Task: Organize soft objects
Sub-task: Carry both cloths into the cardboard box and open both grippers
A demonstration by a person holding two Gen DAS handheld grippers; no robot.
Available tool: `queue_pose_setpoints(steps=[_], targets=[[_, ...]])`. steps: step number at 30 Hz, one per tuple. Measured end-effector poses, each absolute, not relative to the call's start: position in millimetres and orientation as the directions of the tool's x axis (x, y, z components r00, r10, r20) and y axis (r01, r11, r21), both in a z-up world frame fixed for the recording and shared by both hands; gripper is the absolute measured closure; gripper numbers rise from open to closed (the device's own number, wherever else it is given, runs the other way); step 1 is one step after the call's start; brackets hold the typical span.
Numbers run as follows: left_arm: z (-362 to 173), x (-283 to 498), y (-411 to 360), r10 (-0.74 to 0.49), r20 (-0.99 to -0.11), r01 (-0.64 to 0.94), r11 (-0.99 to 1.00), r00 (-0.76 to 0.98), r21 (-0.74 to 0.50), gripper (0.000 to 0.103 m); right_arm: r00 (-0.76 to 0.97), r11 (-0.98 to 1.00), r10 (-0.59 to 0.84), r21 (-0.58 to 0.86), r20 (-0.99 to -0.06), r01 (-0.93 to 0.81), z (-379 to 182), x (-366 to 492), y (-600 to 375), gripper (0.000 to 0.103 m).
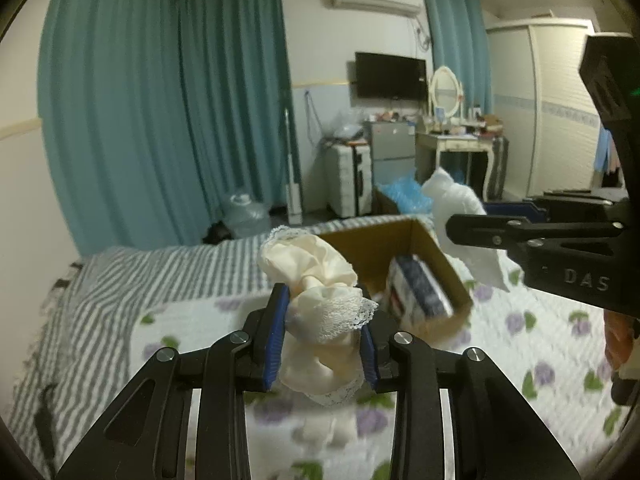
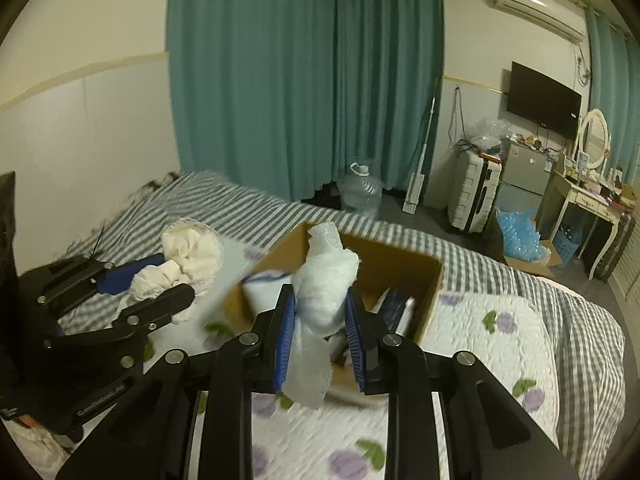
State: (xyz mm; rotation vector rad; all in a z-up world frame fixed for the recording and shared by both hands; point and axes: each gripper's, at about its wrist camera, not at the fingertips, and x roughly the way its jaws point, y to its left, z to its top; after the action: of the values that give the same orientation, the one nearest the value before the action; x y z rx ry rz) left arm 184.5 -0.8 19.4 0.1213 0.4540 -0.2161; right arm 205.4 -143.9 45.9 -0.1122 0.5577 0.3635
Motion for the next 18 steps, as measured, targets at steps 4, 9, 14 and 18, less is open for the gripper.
queue_pose_setpoints(steps=[4,9,14,18], targets=[[9.7,225.5,-8.7,-0.192,-0.478,0.244,0.969,0.857,0.048,0.069,0.773,0.932,0.326,0.049,-0.544,-0.358,39.5,243.1,-157.8,0.079],[-17.4,270.9,-17.7,-0.163,-0.52,0.228,0.972,0.838,0.063,0.068,0.741,0.922,0.373,0.138,-0.558,-0.36,11.9,289.9,-165.2,0.079],[-34.9,289.8,-25.8,-0.111,-0.534,0.191,0.977,0.838,0.097,0.053,0.727,0.921,0.377,0.146,-0.573,-0.362,-11.9,318.8,-164.0,0.077],[-40.0,296.5,-27.5,-0.092,-0.526,0.171,0.98,0.846,0.104,0.049,0.735,0.934,0.349,0.155,-0.581,-0.322,-23.4,325.6,-173.4,0.044]])
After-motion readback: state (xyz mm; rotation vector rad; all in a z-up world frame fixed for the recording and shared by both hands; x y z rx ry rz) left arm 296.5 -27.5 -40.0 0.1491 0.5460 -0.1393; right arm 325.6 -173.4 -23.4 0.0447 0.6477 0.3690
